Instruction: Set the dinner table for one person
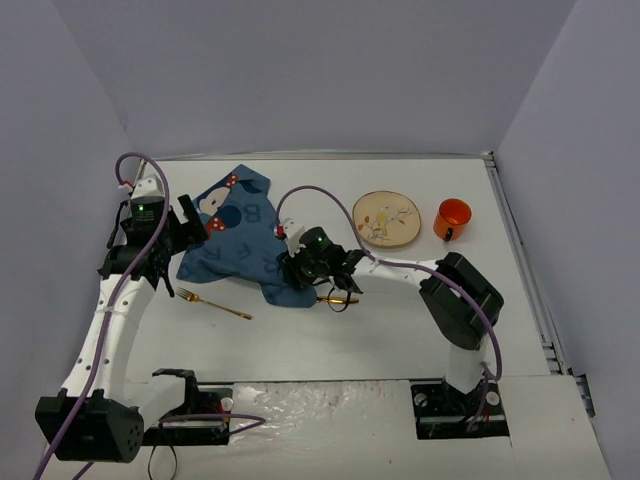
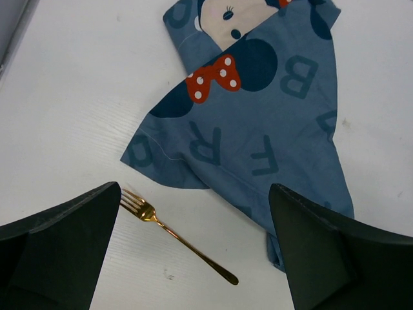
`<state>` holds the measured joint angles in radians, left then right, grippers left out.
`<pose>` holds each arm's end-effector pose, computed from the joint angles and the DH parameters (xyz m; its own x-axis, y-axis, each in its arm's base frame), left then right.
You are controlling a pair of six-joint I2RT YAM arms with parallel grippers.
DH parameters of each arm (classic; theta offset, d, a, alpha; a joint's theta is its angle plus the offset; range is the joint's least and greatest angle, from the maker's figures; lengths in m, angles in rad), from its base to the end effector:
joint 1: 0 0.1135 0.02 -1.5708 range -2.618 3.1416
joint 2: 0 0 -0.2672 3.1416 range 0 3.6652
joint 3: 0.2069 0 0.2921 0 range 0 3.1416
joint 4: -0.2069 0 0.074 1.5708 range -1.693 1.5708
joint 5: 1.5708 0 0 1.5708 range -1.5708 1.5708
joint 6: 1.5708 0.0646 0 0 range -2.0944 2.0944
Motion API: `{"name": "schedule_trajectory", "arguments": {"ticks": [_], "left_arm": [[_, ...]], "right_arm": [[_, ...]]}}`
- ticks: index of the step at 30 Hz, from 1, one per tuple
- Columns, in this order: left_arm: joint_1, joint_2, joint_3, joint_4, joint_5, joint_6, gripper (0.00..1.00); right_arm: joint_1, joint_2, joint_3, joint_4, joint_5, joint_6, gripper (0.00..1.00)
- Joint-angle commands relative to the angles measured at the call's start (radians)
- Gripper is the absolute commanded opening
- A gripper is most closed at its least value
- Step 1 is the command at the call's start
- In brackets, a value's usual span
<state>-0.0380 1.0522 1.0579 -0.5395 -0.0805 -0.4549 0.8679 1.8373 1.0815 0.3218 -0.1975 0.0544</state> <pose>0.2922 -0.0059 0.3368 -0.4430 -0.4214 -0.7913 -0.2515 0.9056 -0.3415 0.2904 0.3623 0.1611 -0.3184 -0.2933 -0.9015 -0.8472 0.5148 0.1317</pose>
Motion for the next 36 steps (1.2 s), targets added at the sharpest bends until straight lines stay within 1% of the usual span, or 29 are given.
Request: {"name": "schedule_trajectory", "arguments": {"ticks": [1,2,5,8,9,12,15,19,22,26,29,33,36], "left_arm": [[0.006,0.062,-0.020,0.071,0.005,-0.068,0.97],[0.007,0.073,-0.028,0.080,0.003,-0.075,0.97],[0.014,0.117,-0.075,0.124,-0.037,-0.111,0.97],[0.036,0.146,-0.123,0.174,-0.071,-0.132,0.97],[0.065,0.158,-0.144,0.202,-0.074,-0.139,0.97],[0.102,0.199,-0.164,0.248,-0.038,-0.143,0.97],[0.148,0.289,-0.141,0.282,0.030,-0.085,0.97],[0.204,0.378,-0.096,0.281,0.131,-0.021,0.97],[0.244,0.426,-0.080,0.273,0.151,0.021,0.95],[0.310,0.492,-0.071,0.270,0.220,0.027,0.90],[0.311,0.524,-0.069,0.271,0.252,0.030,0.85],[0.309,0.568,-0.061,0.253,0.264,0.021,0.78],[0.288,0.607,-0.051,0.233,0.259,0.018,0.72]], "right_arm": [[-0.013,-0.112,0.037,-0.002,0.007,0.027,0.49],[-0.016,-0.122,0.042,-0.004,-0.010,0.027,0.53],[-0.039,-0.163,0.052,-0.002,-0.059,0.035,0.72],[-0.066,-0.219,0.039,0.004,-0.094,0.036,0.81],[-0.068,-0.230,0.033,0.010,-0.104,0.035,0.83],[-0.080,-0.275,-0.005,0.041,-0.114,0.035,0.85],[-0.087,-0.329,-0.070,0.095,-0.122,0.047,0.87],[-0.089,-0.368,-0.122,0.138,-0.138,0.060,0.87],[-0.092,-0.389,-0.155,0.168,-0.152,0.070,0.88],[-0.093,-0.400,-0.172,0.186,-0.161,0.072,0.88],[-0.093,-0.406,-0.187,0.198,-0.160,0.071,0.88],[-0.098,-0.411,-0.199,0.210,-0.158,0.074,0.88],[-0.101,-0.415,-0.209,0.226,-0.158,0.079,0.88]]}}
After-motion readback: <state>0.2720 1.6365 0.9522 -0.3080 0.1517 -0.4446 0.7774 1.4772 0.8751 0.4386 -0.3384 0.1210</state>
